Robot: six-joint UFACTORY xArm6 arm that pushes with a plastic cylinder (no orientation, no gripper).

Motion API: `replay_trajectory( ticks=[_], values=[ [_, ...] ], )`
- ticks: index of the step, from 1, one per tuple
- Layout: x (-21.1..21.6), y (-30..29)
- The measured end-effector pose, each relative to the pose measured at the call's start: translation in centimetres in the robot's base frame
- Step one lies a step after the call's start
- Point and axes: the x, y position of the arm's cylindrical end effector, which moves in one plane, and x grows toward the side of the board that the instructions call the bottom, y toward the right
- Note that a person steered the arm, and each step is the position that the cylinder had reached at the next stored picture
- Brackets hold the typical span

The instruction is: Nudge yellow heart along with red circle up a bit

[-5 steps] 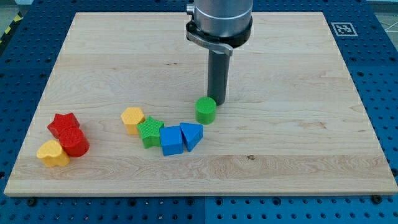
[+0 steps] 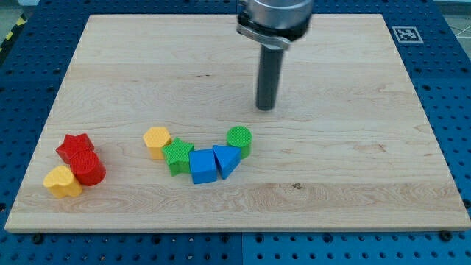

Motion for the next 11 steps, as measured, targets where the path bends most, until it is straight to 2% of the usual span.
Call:
replay_trajectory(
  ticks=[3, 4, 5, 6, 7, 8, 9, 11],
  values=[
    [0.6, -22.2],
    [3.3, -28.8],
    [5.5, -32.9],
    [8.9, -32.9],
    [16.4, -32.9],
    [17.8, -32.5],
    [16.5, -29.2],
    [11.9, -28.4]
  ],
)
